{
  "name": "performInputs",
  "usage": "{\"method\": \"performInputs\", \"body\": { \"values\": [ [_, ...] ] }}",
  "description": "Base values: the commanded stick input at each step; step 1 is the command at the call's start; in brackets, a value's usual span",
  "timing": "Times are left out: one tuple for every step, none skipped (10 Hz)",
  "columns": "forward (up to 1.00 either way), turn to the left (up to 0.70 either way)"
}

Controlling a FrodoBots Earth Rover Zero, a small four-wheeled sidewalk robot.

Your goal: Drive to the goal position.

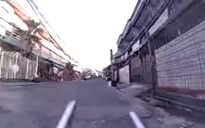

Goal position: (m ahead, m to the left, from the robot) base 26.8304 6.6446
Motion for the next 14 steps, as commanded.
{"method": "performInputs", "body": {
  "values": [
    [0.85, 0.00],
    [0.85, 0.00],
    [0.85, 0.00],
    [0.85, 0.00],
    [0.85, 0.00],
    [0.85, 0.00],
    [0.85, 0.00],
    [0.85, 0.00],
    [0.85, 0.00],
    [0.85, 0.00],
    [0.85, 0.00],
    [0.85, 0.00],
    [0.85, 0.00],
    [0.85, 0.00]
  ]
}}
